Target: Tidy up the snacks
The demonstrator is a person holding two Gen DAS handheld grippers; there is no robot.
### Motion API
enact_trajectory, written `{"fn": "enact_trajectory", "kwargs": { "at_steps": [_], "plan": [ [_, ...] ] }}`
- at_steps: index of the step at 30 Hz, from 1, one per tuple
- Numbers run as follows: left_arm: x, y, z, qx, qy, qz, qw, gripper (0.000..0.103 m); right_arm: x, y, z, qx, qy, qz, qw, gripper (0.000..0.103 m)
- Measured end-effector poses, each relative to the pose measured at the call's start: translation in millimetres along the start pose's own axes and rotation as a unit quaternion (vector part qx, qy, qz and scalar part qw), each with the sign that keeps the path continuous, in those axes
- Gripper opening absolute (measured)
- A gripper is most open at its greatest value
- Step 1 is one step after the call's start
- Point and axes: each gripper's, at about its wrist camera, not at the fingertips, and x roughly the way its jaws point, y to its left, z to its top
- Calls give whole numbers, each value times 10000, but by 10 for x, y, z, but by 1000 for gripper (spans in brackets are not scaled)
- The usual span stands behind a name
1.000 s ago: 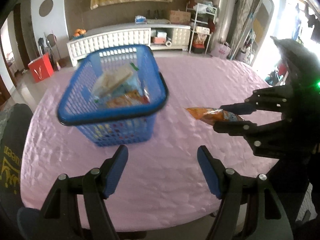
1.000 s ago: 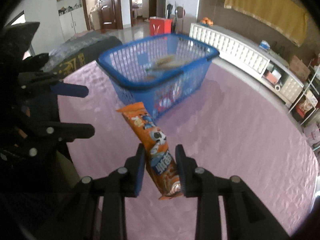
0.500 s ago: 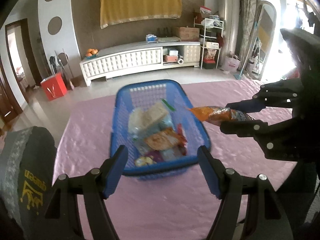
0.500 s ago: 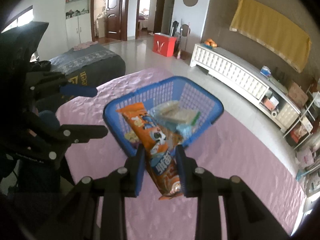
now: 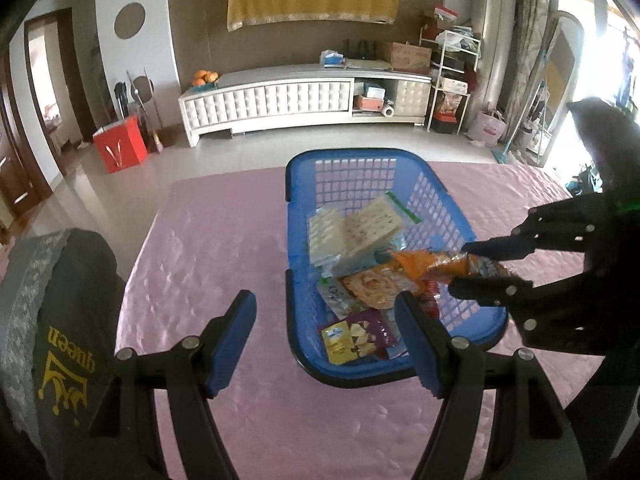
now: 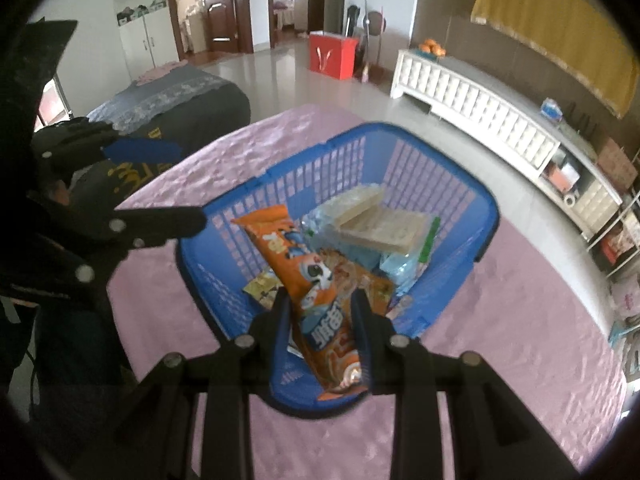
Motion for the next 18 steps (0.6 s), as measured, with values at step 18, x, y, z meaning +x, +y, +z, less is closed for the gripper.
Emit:
{"fn": "enact_trajectory", "kwargs": {
  "at_steps": [18],
  "plan": [
    [-12, 14, -95, -3, -3, 50, 10000, 70, 200, 165, 19, -104, 483, 73, 9988, 57]
  ]
}}
